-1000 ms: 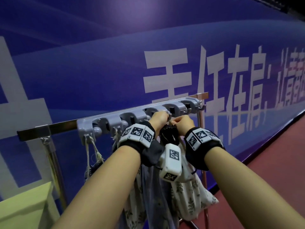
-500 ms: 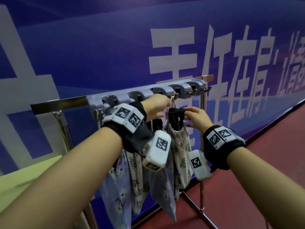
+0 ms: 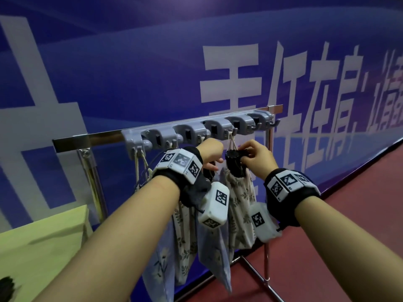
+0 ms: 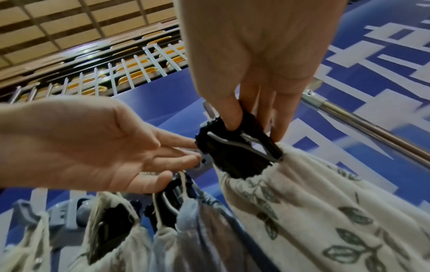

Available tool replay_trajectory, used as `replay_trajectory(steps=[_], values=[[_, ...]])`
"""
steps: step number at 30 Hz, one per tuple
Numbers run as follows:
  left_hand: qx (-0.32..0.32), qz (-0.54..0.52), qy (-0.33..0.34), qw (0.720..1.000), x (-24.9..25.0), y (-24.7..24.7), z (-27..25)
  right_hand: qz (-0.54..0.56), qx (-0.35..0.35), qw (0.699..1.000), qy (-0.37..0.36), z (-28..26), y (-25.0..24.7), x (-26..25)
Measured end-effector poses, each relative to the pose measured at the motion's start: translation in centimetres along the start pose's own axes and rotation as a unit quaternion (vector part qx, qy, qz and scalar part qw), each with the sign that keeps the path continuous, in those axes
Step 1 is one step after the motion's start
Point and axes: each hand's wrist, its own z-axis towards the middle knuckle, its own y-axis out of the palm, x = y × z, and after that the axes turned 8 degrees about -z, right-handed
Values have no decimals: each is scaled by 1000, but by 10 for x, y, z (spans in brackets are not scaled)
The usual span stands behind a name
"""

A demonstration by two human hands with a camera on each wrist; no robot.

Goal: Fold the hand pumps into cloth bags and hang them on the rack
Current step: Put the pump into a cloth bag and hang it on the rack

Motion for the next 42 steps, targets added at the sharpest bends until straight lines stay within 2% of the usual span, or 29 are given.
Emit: replay_trajectory(steps=[4,9,15,26,42], values=[[-50,7,61,997,-2,-9,-9,74,-26,996,31,-9,0,1],[-52,37,78,995,0,-26,-31,63,50,995,61,-22,-5,-12],[-65,66,107,990,8,-49,-73,61,75,991,89,-38,-8,-43],[-54,60,143,987,12,-93,-139,92,27,991,90,-82,-1,-108],[22,63,145,987,-14,-182,-221,115,-63,991,29,-152,69,-206]])
